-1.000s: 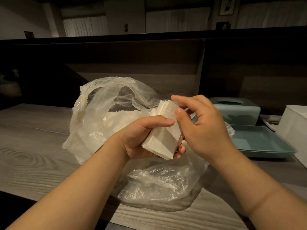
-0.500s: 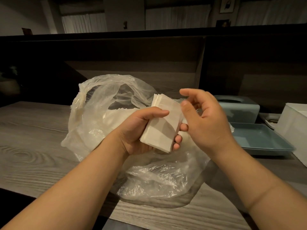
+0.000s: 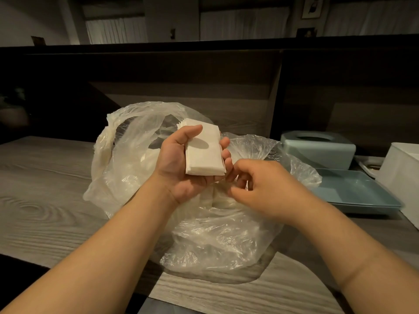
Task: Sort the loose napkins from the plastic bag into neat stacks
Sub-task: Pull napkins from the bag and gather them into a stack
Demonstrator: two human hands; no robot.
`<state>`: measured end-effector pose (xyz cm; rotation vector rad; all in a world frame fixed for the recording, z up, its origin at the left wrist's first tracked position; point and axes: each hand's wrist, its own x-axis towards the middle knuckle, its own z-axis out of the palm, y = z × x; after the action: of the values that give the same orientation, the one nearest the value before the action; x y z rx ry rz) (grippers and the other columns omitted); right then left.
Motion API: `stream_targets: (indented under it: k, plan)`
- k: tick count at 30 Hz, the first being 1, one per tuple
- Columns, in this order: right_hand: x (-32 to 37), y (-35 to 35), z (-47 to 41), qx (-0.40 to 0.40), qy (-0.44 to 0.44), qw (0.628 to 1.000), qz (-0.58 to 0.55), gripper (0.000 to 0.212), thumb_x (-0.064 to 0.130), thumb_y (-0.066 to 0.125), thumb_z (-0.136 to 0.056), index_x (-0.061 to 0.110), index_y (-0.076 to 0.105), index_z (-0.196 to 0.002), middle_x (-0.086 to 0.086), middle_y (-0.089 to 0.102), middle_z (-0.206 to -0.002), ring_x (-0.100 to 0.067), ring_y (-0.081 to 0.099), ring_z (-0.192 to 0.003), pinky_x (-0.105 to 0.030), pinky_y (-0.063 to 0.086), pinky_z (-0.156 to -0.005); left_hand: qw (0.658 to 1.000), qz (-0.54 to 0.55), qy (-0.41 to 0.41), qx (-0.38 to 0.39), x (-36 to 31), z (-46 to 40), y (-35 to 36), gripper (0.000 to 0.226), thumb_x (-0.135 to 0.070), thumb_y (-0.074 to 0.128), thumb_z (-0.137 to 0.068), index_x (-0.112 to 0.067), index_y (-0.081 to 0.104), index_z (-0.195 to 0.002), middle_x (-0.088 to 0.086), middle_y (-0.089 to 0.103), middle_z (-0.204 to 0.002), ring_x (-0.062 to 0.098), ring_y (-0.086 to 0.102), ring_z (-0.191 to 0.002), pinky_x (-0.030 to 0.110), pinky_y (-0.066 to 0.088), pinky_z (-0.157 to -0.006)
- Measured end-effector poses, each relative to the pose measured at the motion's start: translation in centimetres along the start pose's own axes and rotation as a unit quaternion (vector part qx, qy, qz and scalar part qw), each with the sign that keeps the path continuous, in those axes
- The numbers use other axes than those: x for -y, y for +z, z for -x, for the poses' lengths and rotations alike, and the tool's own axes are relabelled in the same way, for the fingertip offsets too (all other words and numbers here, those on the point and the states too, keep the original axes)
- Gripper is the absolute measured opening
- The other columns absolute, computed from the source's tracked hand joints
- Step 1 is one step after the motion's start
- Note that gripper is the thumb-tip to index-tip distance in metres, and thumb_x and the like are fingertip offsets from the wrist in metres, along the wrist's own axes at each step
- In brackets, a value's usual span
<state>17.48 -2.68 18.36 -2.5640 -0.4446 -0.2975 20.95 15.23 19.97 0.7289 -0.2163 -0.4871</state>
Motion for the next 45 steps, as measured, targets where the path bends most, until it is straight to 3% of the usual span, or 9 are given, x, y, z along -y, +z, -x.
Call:
stream_targets:
  k: [5,10,16,27,30,33,37,42,45]
  plan:
    - [0.5,-0.6,0.4,0.056,0.0,0.997,0.057,0.041,0.057,0.079,-0.075,0.042,0.066,-0.11,0.019,0.062,-0.089,0.0,0.058,-0.086,-0.029,0.05,-0.084,0.999,0.005,0.007,-0.035,0.0,-0.2,0.1,0.052,-0.031,0.061,-0.081,-0.002,0.057,-0.124,0.014,0.064,-0.102,0.026,0.061,-0.076,0.036,0.056,-0.071]
    - [0.3,-0.3,0.3,0.025,-0.019,0.997,0.068,0.027,0.054,0.075,-0.081,0.043,0.067,-0.105,0.018,0.058,-0.094,-0.002,0.056,-0.089,-0.035,0.05,-0.09,0.998,0.01,0.014,-0.058,-0.1,-0.4,-0.1,0.056,-0.031,0.062,-0.081,-0.003,0.056,-0.129,0.014,0.065,-0.102,0.026,0.062,-0.076,0.036,0.057,-0.07]
    - [0.1,0.3,0.2,-0.004,-0.031,0.997,0.072,0.003,0.045,0.066,-0.089,0.043,0.067,-0.092,0.019,0.056,-0.089,-0.002,0.055,-0.085,-0.034,0.05,-0.087,0.998,0.011,0.011,-0.058,0.0,-0.5,-0.2,0.058,-0.031,0.063,-0.079,-0.005,0.055,-0.131,0.013,0.065,-0.101,0.025,0.062,-0.076,0.036,0.057,-0.071]
    - [0.7,-0.8,0.4,-0.099,-0.012,0.993,-0.063,0.014,0.038,0.054,-0.079,0.024,0.056,-0.077,0.01,0.057,-0.075,-0.009,0.051,-0.071,-0.029,0.041,-0.063,0.997,0.027,0.003,-0.068,-0.2,-0.6,-0.3,0.053,-0.031,0.063,-0.081,-0.002,0.058,-0.125,0.015,0.065,-0.1,0.027,0.063,-0.075,0.038,0.06,-0.069]
    - [0.8,-1.1,0.5,-0.034,-0.027,0.999,-0.032,0.01,0.037,0.064,-0.08,0.033,0.059,-0.087,0.016,0.059,-0.086,-0.003,0.054,-0.08,-0.029,0.046,-0.076,0.998,0.022,0.004,-0.065,-0.2,-0.7,-0.5,0.055,-0.031,0.063,-0.081,-0.003,0.057,-0.127,0.014,0.065,-0.101,0.027,0.063,-0.075,0.037,0.059,-0.071]
    - [0.9,-0.9,0.7,0.024,-0.038,0.997,0.065,0.023,0.044,0.073,-0.08,0.039,0.057,-0.095,0.022,0.054,-0.099,0.003,0.048,-0.094,-0.034,0.037,-0.098,0.998,0.019,0.006,-0.066,-0.1,-0.8,-0.6,0.054,-0.032,0.062,-0.083,-0.003,0.056,-0.129,0.014,0.065,-0.103,0.027,0.063,-0.075,0.038,0.057,-0.07]
    - [1.0,-0.4,0.5,-0.018,-0.043,0.995,0.089,0.016,0.047,0.067,-0.089,0.036,0.057,-0.095,0.02,0.053,-0.096,-0.003,0.048,-0.095,-0.037,0.035,-0.1,0.997,0.02,0.013,-0.068,-0.2,-0.8,-0.7,0.056,-0.031,0.063,-0.082,-0.003,0.055,-0.13,0.015,0.065,-0.102,0.028,0.063,-0.075,0.038,0.057,-0.07]
    - [1.1,-1.1,0.6,-0.084,-0.062,0.99,-0.09,0.007,0.023,0.07,-0.086,0.016,0.07,-0.083,0.002,0.065,-0.077,-0.016,0.059,-0.074,-0.041,0.051,-0.072,0.997,0.021,0.019,-0.068,-0.1,-0.8,-0.5,0.057,-0.028,0.064,-0.077,-0.004,0.056,-0.128,0.015,0.065,-0.1,0.028,0.064,-0.076,0.038,0.059,-0.076]
    - [1.3,-2.0,1.1,-0.065,-0.041,0.954,-0.291,0.01,0.014,0.073,-0.089,0.004,0.073,-0.091,-0.017,0.07,-0.083,-0.035,0.065,-0.079,-0.045,0.055,-0.066,0.998,-0.01,0.013,-0.065,-0.1,-0.8,-0.5,0.048,-0.027,0.06,-0.08,-0.006,0.057,-0.123,0.016,0.064,-0.108,0.034,0.065,-0.097,0.046,0.053,-0.097]
